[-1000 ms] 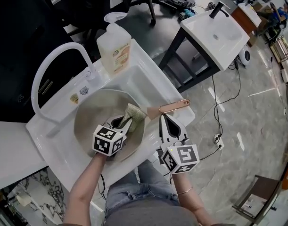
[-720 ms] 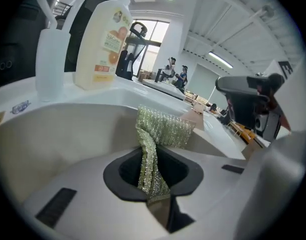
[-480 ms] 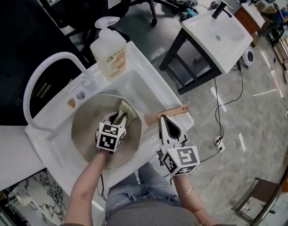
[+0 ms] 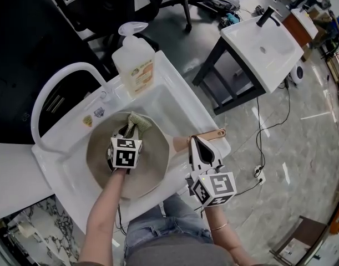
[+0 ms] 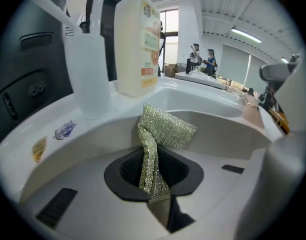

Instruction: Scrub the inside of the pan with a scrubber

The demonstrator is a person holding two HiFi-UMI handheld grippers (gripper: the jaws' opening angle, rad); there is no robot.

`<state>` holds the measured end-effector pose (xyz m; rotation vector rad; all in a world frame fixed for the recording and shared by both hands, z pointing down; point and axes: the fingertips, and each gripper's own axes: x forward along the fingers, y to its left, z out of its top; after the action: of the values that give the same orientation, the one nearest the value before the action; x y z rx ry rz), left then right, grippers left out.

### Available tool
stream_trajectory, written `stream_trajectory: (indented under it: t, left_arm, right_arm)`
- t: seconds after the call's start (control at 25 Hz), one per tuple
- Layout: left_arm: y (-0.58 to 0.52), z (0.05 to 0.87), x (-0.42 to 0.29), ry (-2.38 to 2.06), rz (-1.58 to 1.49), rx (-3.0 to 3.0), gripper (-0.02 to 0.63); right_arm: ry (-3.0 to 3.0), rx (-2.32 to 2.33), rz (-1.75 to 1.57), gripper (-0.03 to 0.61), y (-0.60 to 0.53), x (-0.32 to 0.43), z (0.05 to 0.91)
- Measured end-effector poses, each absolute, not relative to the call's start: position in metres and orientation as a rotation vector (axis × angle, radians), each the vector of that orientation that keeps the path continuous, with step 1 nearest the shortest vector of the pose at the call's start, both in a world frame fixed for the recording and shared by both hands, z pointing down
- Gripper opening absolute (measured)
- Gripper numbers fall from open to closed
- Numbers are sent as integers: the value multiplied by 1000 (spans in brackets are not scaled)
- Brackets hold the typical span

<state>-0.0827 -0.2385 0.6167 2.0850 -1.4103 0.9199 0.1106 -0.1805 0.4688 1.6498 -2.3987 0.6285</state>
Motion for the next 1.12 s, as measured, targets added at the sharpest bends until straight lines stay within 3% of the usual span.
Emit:
stream_trajectory:
  t: [0.32, 1.12]
  left_arm:
    - [-242, 615, -148, -1626, 890, 1841, 63]
    - [-185, 575, -226, -1898, 800, 1403, 63]
  right_arm:
    - [-2439, 1613, 611, 11, -181, 101, 461]
    - [-2546, 1550, 554, 11, -167, 84, 427]
